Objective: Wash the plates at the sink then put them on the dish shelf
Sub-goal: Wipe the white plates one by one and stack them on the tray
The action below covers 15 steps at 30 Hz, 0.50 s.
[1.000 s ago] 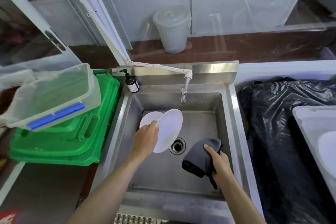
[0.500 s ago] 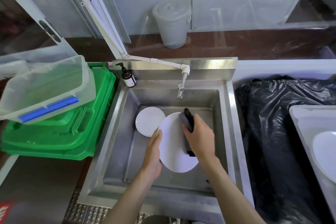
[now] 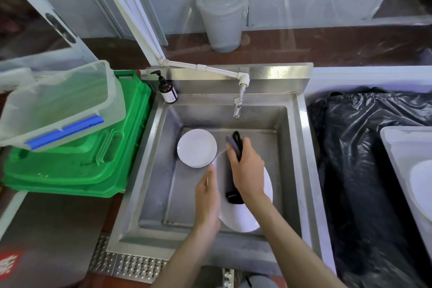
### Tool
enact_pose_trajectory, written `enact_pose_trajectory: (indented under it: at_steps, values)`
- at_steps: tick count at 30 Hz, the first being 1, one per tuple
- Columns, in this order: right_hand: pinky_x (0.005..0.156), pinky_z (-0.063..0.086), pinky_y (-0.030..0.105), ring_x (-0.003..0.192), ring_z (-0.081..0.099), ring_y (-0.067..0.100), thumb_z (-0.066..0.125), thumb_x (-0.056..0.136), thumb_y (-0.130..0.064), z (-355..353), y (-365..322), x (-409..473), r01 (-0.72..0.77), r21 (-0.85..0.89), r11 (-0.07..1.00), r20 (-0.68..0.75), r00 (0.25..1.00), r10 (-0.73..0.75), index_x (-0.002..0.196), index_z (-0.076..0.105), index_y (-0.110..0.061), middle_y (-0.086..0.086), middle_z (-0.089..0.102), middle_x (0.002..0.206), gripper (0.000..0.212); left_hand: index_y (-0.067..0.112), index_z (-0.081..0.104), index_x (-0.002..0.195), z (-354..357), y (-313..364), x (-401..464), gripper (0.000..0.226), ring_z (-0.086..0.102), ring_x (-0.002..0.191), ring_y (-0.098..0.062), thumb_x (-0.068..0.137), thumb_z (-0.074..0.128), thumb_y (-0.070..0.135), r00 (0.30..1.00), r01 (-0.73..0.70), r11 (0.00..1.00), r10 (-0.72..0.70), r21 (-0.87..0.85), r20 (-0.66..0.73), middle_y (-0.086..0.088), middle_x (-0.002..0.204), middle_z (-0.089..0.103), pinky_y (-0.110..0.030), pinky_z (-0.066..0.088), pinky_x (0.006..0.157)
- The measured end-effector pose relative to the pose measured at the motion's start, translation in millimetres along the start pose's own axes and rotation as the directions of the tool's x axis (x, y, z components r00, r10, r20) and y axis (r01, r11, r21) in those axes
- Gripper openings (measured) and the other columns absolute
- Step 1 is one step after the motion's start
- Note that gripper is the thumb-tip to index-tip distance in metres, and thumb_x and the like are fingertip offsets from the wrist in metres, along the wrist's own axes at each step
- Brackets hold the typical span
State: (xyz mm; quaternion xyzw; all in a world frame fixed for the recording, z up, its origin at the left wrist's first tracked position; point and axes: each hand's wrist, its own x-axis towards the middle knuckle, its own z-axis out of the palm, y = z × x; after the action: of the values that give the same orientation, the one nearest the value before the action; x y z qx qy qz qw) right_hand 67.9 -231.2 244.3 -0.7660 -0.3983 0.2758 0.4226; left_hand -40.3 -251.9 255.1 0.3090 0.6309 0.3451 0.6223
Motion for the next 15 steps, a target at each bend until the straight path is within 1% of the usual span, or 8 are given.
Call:
enact_pose_trajectory:
  at_steps: [3, 6, 7, 9, 10, 12, 13, 15]
  values:
    - [0.064, 0.042, 0.036, 0.069, 0.057, 0.013, 0.052, 0.103, -0.038, 7, -15, -23, 0.102, 0.056, 0.993, 0.133, 0.985, -0.109, 0.088, 0.042, -0.025, -0.006, 0.059, 0.074, 0.023, 0.028, 0.08, 0.097, 3, 11, 7, 0.046, 0.076, 0.101, -0.022, 0.1, 0.051, 0.064, 0.999, 0.044, 0.996, -0.046, -0.083, -0.012, 0.0, 0.102, 0.08, -0.05, 0.058, 0.098]
    - [0.069, 0.049, 0.038, 0.072, 0.058, 0.015, 0.055, 0.101, -0.037, 7, -19, -25, 0.195, 0.063, 0.979, 0.216, 0.955, -0.204, 0.093, 0.045, -0.021, -0.007, 0.061, 0.077, 0.02, 0.028, 0.081, 0.102, 3, 16, 17, 0.051, 0.076, 0.103, -0.024, 0.092, 0.054, 0.07, 0.995, 0.095, 0.981, -0.094, -0.17, 0.014, -0.007, 0.11, 0.079, -0.048, 0.056, 0.099]
    - [0.071, 0.049, 0.037, 0.075, 0.061, 0.016, 0.056, 0.101, -0.037, 4, -19, -19, 0.196, 0.067, 0.978, 0.198, 0.958, -0.206, 0.1, 0.047, -0.021, -0.01, 0.063, 0.081, 0.018, 0.029, 0.08, 0.105, 4, 17, 15, 0.048, 0.075, 0.105, -0.022, 0.094, 0.054, 0.068, 0.997, 0.08, 0.984, -0.08, -0.159, 0.008, -0.004, 0.111, 0.079, -0.045, 0.056, 0.099]
    - [0.069, 0.047, 0.034, 0.08, 0.064, 0.015, 0.056, 0.102, -0.034, -5, -20, -5, 0.115, 0.102, 0.988, 0.099, 0.987, -0.125, 0.114, 0.046, -0.023, -0.017, 0.064, 0.085, 0.02, 0.029, 0.078, 0.111, 5, 19, 7, 0.043, 0.072, 0.107, -0.013, 0.101, 0.049, 0.06, 1.0, 0.005, 0.999, -0.004, -0.054, 0.011, 0.004, 0.113, 0.078, -0.038, 0.055, 0.097]
    - [0.066, 0.045, 0.034, 0.079, 0.064, 0.014, 0.055, 0.102, -0.034, -9, -21, 0, 0.043, 0.133, 0.99, 0.04, 0.998, -0.049, 0.114, 0.044, -0.024, -0.018, 0.064, 0.085, 0.019, 0.03, 0.076, 0.111, 6, 23, 3, 0.04, 0.07, 0.106, -0.009, 0.104, 0.046, 0.057, 0.999, -0.043, 0.999, 0.043, -0.005, 0.014, 0.009, 0.111, 0.078, -0.033, 0.054, 0.095]
    - [0.063, 0.043, 0.033, 0.078, 0.063, 0.013, 0.052, 0.104, -0.036, -12, -24, 1, -0.057, 0.209, 0.976, -0.013, 0.998, 0.061, 0.111, 0.043, -0.027, -0.014, 0.065, 0.085, 0.015, 0.034, 0.072, 0.1, 10, 31, 2, 0.034, 0.068, 0.101, -0.004, 0.107, 0.044, 0.051, 0.994, -0.105, 0.994, 0.105, 0.036, 0.002, 0.016, 0.1, 0.075, -0.027, 0.053, 0.086]
    - [0.064, 0.044, 0.032, 0.078, 0.064, 0.011, 0.052, 0.103, -0.036, -10, -27, -4, -0.039, 0.221, 0.974, 0.0, 0.999, 0.04, 0.11, 0.044, -0.027, -0.012, 0.066, 0.085, 0.014, 0.033, 0.072, 0.093, 11, 34, 5, 0.033, 0.069, 0.097, -0.005, 0.107, 0.046, 0.05, 0.993, -0.115, 0.993, 0.115, 0.029, -0.003, 0.016, 0.096, 0.076, -0.027, 0.053, 0.083]
    - [0.07, 0.049, 0.031, 0.08, 0.064, 0.01, 0.054, 0.102, -0.037, -5, -34, -21, 0.059, 0.213, 0.975, 0.091, 0.993, -0.08, 0.107, 0.049, -0.028, -0.011, 0.066, 0.087, 0.012, 0.024, 0.074, 0.084, 11, 39, 14, 0.039, 0.074, 0.091, -0.018, 0.103, 0.052, 0.051, 0.998, -0.049, 0.997, 0.052, -0.066, 0.034, 0.002, 0.093, 0.078, -0.036, 0.058, 0.083]
